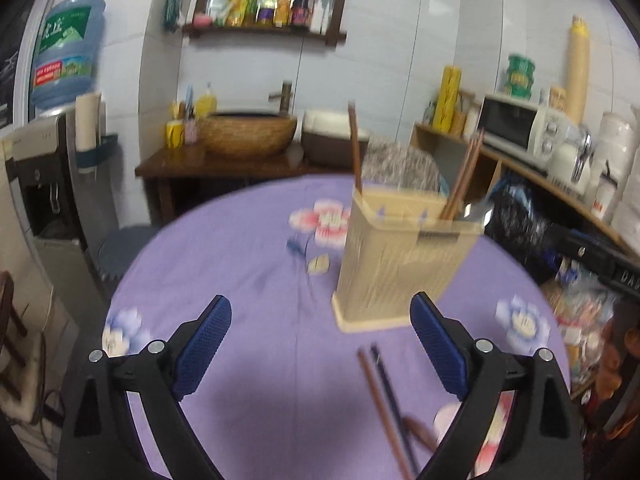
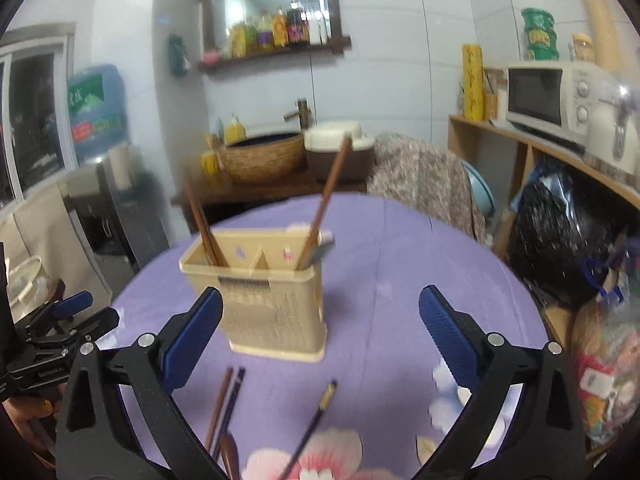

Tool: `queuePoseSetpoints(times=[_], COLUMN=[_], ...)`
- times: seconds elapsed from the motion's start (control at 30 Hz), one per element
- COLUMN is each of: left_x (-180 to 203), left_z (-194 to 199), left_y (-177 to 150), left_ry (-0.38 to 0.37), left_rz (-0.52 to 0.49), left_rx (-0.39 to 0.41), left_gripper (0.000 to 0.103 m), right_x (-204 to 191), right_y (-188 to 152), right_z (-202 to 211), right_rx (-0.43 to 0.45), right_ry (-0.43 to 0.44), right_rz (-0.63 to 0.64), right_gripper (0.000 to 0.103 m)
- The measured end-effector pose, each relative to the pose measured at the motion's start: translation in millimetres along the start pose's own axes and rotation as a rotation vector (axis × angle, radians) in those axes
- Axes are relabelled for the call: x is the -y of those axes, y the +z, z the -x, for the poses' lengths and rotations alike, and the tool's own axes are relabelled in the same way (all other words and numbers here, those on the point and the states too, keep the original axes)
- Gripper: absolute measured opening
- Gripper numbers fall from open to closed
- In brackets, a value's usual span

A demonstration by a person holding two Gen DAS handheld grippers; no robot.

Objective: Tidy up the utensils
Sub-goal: 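Move both open tools back toward the remaining chopsticks on the tablecloth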

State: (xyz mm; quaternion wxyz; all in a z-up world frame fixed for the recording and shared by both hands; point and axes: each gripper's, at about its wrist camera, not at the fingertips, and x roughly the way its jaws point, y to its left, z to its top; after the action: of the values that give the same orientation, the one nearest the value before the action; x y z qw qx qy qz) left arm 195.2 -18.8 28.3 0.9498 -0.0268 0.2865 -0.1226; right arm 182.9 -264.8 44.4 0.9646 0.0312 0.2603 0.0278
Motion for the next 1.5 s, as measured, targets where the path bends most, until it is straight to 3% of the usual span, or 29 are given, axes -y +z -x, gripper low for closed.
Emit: queuePoseSetpoints(times=[0.17,0.33,0.57,0.77,1.3,1.5], left_x=[0.1,8.7,24.6,36.7,51.8,36.3], left_z=[-8.2,-8.6,-18.4,-24.2,-42.7,-43.0], left_y=[-39.5,-68.4,-96.4,-103.1,-103.3,-99.3], left_ry=[-0.005,-0.026,-0.078,-0.089,-0.011,-0.003], left_rz=[-0.001,-0.012,-0.016,-0.023,-0.132,-0.140], left_rx=[-0.125,-0.197,-0.293,-0.314,-0.330,-0.338], left_gripper=[0.088,0.070,0.059,0.057,0.053,0.044], right_x=[2.1,1.9,0.9,4.9,-0.8,2.7], right_y=[-45.5,-83.1,-117.9,-128.7,-129.9,-129.5], right_z=[-9.3,-18.8,-26.7,-26.9,-31.9,-30.7], right_rx=[-0.102,-0.191,-0.272,-0.286,-0.299,-0.295], right_ry=[-0.067,-0.106,-0.138,-0.136,-0.130,-0.141], right_rz=[0.011,0.005,0.011,-0.010,-0.012,-0.008], right_gripper=[0.097,0.097,0.097,0.097,0.097,0.097])
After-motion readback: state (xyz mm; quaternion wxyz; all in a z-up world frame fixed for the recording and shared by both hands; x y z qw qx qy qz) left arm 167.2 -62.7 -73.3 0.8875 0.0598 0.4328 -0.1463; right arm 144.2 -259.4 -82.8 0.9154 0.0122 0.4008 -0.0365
